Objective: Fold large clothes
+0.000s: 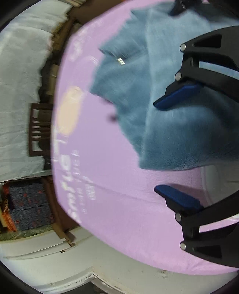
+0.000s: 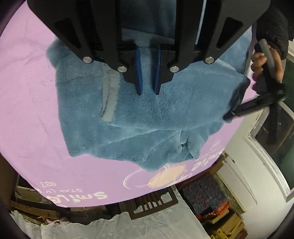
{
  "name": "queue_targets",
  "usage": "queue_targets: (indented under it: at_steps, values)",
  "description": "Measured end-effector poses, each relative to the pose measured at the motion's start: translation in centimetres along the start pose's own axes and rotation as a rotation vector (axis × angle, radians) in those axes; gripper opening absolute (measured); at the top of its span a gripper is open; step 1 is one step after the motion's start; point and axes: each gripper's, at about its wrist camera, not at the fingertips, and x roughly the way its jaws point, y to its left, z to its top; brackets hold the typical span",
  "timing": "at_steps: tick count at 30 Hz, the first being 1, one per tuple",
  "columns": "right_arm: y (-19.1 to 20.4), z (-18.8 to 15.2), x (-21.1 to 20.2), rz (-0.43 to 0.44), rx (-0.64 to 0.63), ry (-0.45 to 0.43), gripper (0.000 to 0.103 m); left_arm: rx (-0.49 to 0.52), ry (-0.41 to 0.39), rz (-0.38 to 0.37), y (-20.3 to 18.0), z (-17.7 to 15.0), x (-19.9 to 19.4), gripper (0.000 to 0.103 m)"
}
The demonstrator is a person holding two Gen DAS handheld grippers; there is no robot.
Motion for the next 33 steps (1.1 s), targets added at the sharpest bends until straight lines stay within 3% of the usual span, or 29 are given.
queue_targets:
  at_steps: [4, 8, 13, 16, 22, 27, 33]
  values:
    - [-0.5, -0.1, 0.1, 0.027, 0.014, -0.001, 0.011, -0.068, 0.013, -0.061, 1.5, -0.8, 0.9, 0.086]
    - [-0.5, 0.0, 0.3, 0.04, 0.014, -0.001, 0.011, -0.088, 0.005, -0.042, 1.9, -1.6, -1.2, 0.084]
    - [-0.7, 0.1, 0.2, 0.045, 0.015, 0.001, 0.011, -0.05, -0.037, -0.004, 2.4, -3.7, -4.6, 0.084]
    - [-0.7, 0.0, 0.2, 0.05, 0.018, 0.002, 0.011, -0.02, 0.01, 0.048, 2.5, -5.5, -3.6, 0.084]
    - [-1.3, 0.2, -0.2, 0.077, 0.043, 0.021, 0.011, 0.022, -0.056, 0.144, 1.0, -7.2, -4.7, 0.083]
    - [-0.8, -0.5, -3.7, 0.078, 0.011, -0.027, 0.016, 0.065, -0.107, 0.112, -0.6, -8.0, -7.3, 0.082]
    - [-1.4, -1.3, -1.9, 0.058, 0.004, 0.036, 0.014, 0.118, -0.121, 0.094, -2.4, -8.8, -7.3, 0.083]
